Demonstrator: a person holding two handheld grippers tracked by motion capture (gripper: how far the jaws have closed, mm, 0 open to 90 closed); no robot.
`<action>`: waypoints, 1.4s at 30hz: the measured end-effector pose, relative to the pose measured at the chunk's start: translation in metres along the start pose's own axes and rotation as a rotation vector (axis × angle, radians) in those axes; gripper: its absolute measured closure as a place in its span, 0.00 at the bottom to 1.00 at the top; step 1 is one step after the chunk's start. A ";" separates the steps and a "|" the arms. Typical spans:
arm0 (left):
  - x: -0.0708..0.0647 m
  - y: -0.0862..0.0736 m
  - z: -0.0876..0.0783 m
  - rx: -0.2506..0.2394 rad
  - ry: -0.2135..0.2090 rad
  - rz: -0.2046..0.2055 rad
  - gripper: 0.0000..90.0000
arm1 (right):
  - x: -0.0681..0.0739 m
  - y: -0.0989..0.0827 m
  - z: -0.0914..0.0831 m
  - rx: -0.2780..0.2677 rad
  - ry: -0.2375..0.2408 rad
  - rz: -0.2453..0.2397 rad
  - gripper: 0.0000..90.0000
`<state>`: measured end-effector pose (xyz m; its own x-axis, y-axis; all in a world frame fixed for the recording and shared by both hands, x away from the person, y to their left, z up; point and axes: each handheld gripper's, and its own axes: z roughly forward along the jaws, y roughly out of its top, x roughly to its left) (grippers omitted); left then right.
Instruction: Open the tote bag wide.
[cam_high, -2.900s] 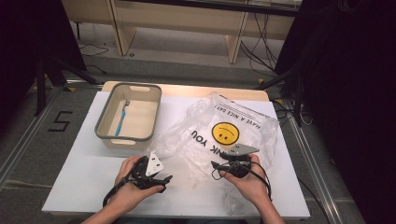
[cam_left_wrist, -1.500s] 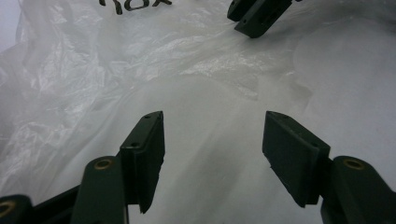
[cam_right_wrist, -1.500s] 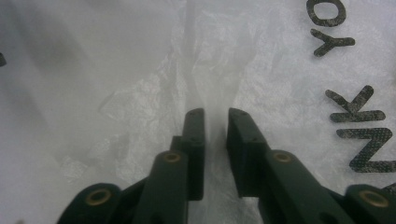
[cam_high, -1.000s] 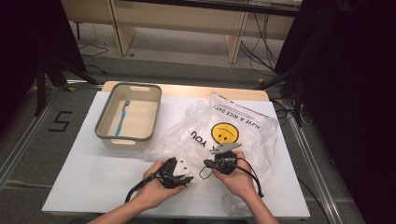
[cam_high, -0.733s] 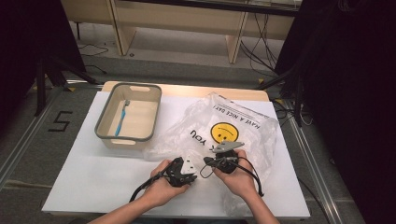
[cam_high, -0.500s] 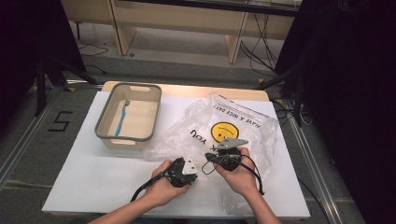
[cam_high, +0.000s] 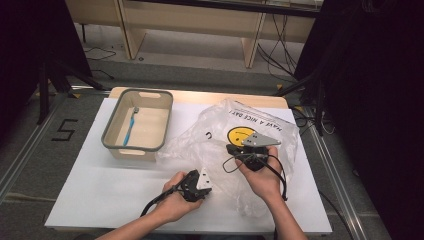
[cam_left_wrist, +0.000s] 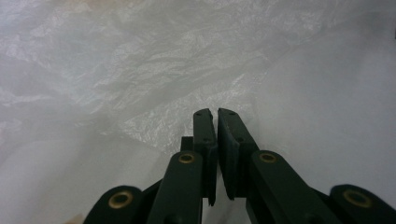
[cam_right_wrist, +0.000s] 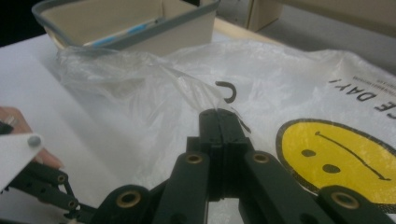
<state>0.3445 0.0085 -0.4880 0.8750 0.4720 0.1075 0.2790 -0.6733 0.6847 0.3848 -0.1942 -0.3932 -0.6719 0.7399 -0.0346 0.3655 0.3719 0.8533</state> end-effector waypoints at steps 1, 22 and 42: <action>0.000 0.000 0.000 0.001 0.001 0.002 0.95 | -0.001 0.004 -0.004 -0.027 -0.014 0.000 1.00; -0.001 0.000 0.000 0.005 0.007 0.017 0.94 | -0.004 0.018 -0.016 -0.192 -0.114 -0.001 1.00; -0.002 -0.001 -0.014 -0.040 0.013 0.025 0.68 | -0.004 0.018 -0.014 -0.197 -0.117 -0.003 1.00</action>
<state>0.3362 0.0165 -0.4788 0.8763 0.4628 0.1342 0.2410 -0.6621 0.7096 0.3850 -0.1984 -0.3699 -0.5892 0.8032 -0.0876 0.2233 0.2661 0.9377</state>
